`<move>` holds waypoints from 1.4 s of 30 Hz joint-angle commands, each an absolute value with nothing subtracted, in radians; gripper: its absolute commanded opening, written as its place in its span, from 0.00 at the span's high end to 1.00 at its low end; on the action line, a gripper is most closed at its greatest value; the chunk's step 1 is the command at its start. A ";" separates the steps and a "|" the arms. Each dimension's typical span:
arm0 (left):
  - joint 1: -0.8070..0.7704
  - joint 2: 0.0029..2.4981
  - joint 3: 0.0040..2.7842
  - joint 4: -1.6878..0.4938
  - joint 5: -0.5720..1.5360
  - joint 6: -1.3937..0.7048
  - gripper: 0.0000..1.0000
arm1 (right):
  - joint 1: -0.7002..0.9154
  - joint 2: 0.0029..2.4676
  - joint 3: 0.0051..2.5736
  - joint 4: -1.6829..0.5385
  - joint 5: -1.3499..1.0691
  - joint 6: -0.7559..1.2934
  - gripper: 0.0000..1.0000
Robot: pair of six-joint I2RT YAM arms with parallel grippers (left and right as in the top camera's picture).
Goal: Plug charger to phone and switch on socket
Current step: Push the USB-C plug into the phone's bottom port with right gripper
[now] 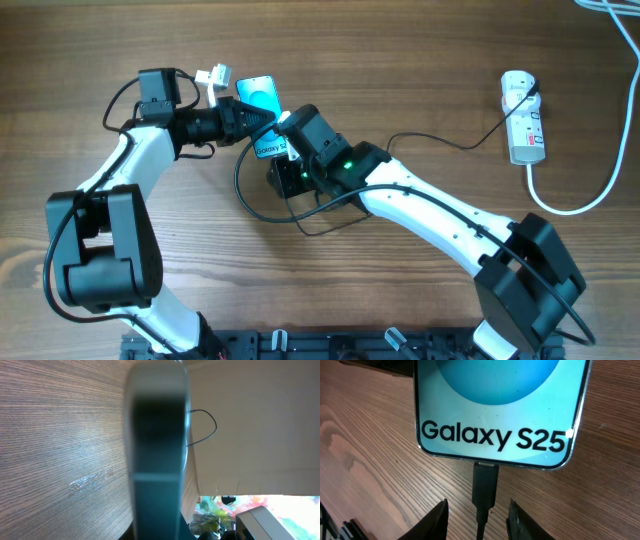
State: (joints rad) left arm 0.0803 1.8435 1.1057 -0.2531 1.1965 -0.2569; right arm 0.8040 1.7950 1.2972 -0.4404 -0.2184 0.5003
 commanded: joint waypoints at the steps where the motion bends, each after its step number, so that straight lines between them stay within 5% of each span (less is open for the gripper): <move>1: 0.080 1.827 1.103 -0.239 1.242 -0.297 0.96 | 0.809 1.777 1.313 -0.434 -0.198 0.500 0.61; 11: 0.080 1.827 1.103 -0.235 1.241 -0.326 0.96 | 0.809 1.804 1.313 -0.423 -0.203 0.525 0.68; 19: 0.080 1.827 1.103 -0.234 1.241 -0.326 0.96 | 0.809 1.805 1.313 -0.423 -0.203 0.526 0.96; 42: 0.080 1.827 1.103 -0.235 1.242 -0.322 0.96 | 0.764 1.810 1.314 -0.214 -0.218 0.482 0.95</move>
